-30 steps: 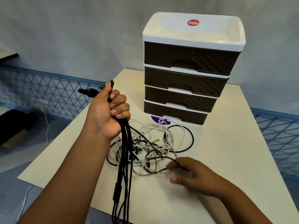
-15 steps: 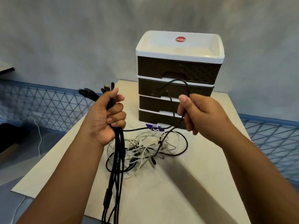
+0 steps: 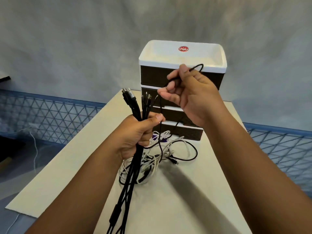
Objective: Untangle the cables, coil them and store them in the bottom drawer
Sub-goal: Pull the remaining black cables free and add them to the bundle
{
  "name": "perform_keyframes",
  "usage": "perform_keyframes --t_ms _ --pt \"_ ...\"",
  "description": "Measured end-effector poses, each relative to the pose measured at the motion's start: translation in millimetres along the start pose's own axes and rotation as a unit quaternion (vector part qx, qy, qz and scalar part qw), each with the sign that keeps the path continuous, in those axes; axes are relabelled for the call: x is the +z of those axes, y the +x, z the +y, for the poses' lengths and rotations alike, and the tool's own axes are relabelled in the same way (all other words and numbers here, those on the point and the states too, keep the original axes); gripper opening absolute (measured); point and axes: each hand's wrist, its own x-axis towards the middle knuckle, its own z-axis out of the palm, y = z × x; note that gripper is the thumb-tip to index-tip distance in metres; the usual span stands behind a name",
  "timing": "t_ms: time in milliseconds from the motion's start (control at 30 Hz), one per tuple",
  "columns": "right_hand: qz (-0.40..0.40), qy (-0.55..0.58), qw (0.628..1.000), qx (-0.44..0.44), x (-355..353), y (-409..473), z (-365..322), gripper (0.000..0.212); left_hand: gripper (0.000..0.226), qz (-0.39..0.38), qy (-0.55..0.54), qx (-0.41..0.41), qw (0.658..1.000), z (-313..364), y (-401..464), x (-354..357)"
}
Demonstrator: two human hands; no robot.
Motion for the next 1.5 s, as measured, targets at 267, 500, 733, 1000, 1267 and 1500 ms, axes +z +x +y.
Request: perform_keyframes --t_ms 267,500,733,1000,1267,1500 --pt "-0.032 -0.259 0.949 0.178 -24 -54 54 0.016 0.010 0.059 -0.164 0.031 0.984 11 8 -12" --pt "-0.020 -0.436 0.886 0.158 -13 -55 116 0.013 0.009 0.064 -0.199 0.053 0.976 24 8 -19" --pt "-0.037 -0.487 0.865 0.117 -4 -44 132 0.011 0.013 0.076 -0.214 0.053 0.973 30 8 -26" --pt "0.035 -0.452 0.891 0.028 -7 -33 109 0.012 0.014 0.119 -0.218 0.076 0.966 30 8 -54" --pt "0.081 -0.363 0.928 -0.022 2 2 45 0.010 0.035 0.130 -0.172 0.042 0.976 9 11 -48" --pt "0.035 -0.385 0.922 -0.016 19 21 22 0.017 0.020 0.053 -0.021 -0.012 0.998 -3 10 -20"
